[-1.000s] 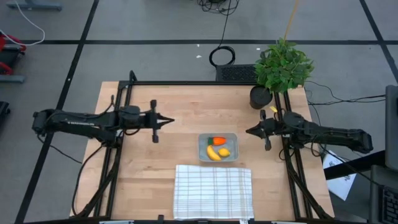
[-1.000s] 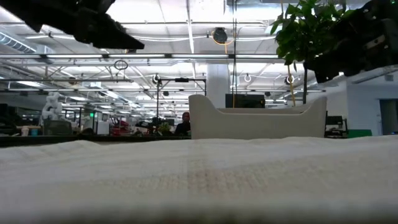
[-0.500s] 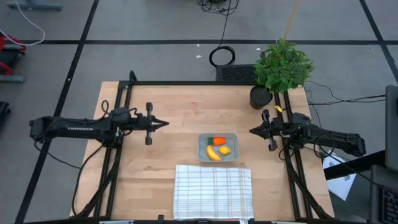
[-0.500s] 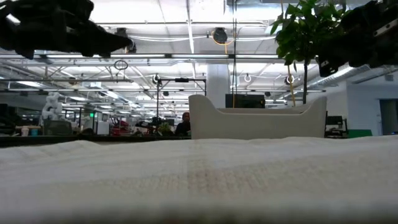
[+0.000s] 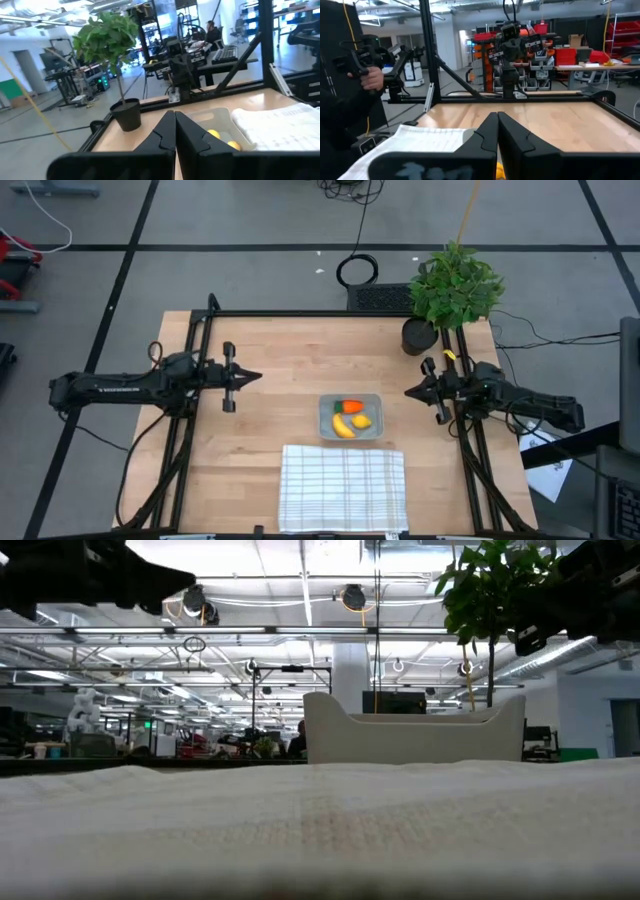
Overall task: Pick and placing Produce into tupperware
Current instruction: Return to Home Position
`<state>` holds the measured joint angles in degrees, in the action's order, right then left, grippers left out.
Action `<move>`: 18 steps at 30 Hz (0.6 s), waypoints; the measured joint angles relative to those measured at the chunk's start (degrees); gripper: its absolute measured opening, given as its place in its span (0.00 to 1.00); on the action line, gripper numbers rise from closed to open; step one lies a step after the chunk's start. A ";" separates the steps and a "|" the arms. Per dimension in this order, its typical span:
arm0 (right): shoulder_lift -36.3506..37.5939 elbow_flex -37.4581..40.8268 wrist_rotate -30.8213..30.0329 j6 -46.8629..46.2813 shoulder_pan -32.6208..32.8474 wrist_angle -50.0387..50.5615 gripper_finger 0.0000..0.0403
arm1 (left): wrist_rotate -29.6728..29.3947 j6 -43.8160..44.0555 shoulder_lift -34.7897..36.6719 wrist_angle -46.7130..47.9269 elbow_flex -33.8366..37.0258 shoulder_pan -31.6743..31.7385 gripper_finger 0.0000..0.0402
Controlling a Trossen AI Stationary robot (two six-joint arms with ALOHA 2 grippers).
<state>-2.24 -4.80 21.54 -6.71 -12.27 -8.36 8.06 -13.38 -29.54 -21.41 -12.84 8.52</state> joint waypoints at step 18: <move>2.16 0.00 0.00 0.80 0.00 2.84 0.00 | -16.08 -7.84 13.51 14.37 1.61 -12.63 0.00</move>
<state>-0.08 -4.80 21.54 -5.90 -12.27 -5.52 -8.02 -21.22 -16.03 -7.04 -11.23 -4.11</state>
